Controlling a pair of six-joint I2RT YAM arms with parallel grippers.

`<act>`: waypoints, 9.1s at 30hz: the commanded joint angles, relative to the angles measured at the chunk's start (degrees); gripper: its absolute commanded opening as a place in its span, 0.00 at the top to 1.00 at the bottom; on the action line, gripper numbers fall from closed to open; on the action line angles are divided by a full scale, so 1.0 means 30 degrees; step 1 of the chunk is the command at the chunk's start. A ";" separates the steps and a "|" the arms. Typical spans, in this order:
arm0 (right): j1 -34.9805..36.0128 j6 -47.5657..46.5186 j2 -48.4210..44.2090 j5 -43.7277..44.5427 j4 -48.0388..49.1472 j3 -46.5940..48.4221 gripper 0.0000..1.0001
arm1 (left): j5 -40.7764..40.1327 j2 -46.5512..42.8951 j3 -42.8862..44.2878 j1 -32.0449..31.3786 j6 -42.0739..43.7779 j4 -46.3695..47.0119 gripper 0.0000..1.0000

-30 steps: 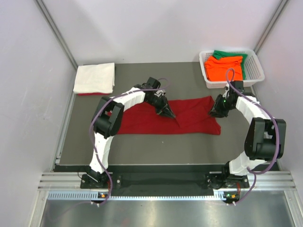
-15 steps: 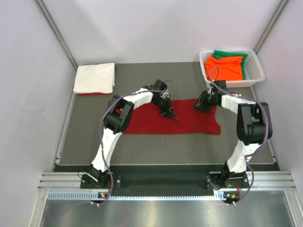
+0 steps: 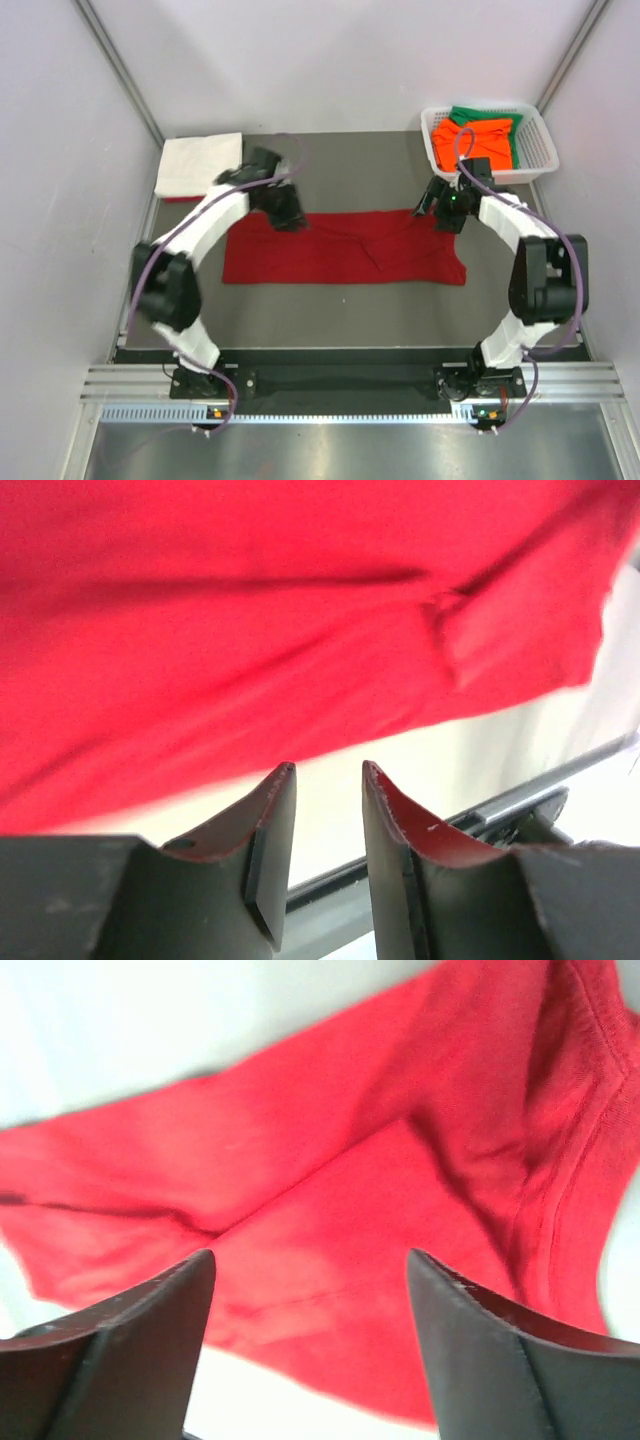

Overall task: Fold and stack the t-shirts
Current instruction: Fold the tshirt

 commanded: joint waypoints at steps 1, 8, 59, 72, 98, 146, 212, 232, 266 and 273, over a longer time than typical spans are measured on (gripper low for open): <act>-0.0101 0.0512 -0.3019 -0.0085 -0.0810 -0.0275 0.22 | -0.2432 -0.4566 -0.4973 0.3317 -0.1700 0.0048 0.62; 0.0133 0.2535 -0.6386 -0.1844 -0.0340 -0.3268 0.15 | -0.3549 -0.8478 -1.0373 0.7870 -0.3729 -0.0475 0.55; 0.0661 -0.1329 -0.0243 0.3020 0.0885 0.1034 0.15 | -0.9819 -1.2670 -1.4452 1.6193 -0.6372 -0.1177 0.64; 0.1686 -0.4991 0.3127 0.2695 0.2649 0.3202 0.28 | -0.6309 -1.1790 -1.0580 1.4526 -0.2119 -0.0598 0.64; 0.3268 -0.4556 0.9073 0.8523 0.0712 1.1928 1.00 | -0.2117 -0.7782 -0.7301 0.9689 -0.0186 0.4943 0.69; 1.4627 1.6242 0.1958 0.1875 0.5195 0.3442 0.32 | -0.1882 -0.9796 -0.7328 0.9689 0.0226 0.2658 0.71; 1.9917 1.0861 -1.6670 0.7790 -0.2240 -1.2123 0.56 | 0.3276 -1.0210 -1.1049 0.4567 -0.0241 0.7724 0.66; 0.5672 0.3180 -0.0069 1.2478 0.3761 0.1647 0.37 | 0.1428 -0.9239 -1.2336 0.1574 -0.2411 1.0361 0.67; 0.4001 0.2449 1.3616 1.2835 0.1854 1.6210 0.70 | 0.3244 -0.2886 -0.7535 0.2335 -0.1006 0.9747 0.69; 0.4265 0.3094 1.5431 1.2042 0.3726 1.9138 0.73 | 0.3830 -0.1187 -0.6716 0.2950 -0.1298 1.0156 0.69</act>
